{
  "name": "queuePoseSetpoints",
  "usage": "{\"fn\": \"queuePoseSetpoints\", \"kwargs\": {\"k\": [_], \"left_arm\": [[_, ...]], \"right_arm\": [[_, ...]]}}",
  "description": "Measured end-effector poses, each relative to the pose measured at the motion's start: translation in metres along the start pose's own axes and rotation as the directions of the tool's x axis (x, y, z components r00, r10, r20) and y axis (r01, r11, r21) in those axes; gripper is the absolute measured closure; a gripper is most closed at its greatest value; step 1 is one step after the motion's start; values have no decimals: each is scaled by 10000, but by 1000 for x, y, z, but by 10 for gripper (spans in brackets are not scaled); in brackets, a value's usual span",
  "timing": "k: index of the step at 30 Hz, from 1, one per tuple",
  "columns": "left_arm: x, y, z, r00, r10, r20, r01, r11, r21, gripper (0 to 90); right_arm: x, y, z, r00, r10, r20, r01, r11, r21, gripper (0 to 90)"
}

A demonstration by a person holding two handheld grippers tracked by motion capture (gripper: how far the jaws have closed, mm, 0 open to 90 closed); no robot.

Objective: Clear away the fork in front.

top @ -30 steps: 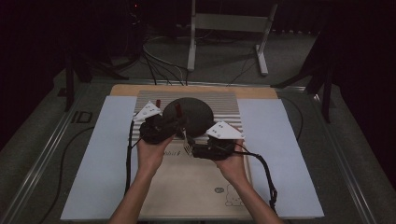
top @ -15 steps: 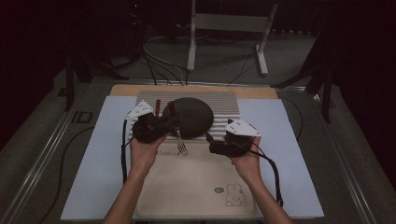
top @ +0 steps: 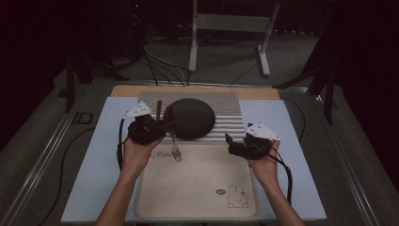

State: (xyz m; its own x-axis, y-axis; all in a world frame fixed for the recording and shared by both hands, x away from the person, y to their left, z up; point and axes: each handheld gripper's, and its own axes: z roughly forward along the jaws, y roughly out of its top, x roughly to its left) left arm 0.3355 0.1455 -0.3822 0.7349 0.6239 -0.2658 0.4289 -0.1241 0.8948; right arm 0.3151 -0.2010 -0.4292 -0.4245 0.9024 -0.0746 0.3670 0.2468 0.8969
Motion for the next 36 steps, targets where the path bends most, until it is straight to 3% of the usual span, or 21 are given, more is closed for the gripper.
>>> {"fn": "queuePoseSetpoints", "kwargs": {"k": [14, 27, 36], "left_arm": [[6, -1, -21, 9998, -80, 196, 72, 9991, 408, 804], [8, -13, -47, 9965, -453, 696, 398, 9962, 779, 803], [1, -30, -61, 9928, -726, 951, 593, 9889, 1360, 802]], "right_arm": [[-39, -21, -23, 9963, 352, 789, -365, 9992, 155, 109], [-52, -36, -33, 9930, 527, 1053, -563, 9979, 309, 109], [-55, -45, -38, 9915, 576, 1169, -634, 9969, 462, 109]]}}
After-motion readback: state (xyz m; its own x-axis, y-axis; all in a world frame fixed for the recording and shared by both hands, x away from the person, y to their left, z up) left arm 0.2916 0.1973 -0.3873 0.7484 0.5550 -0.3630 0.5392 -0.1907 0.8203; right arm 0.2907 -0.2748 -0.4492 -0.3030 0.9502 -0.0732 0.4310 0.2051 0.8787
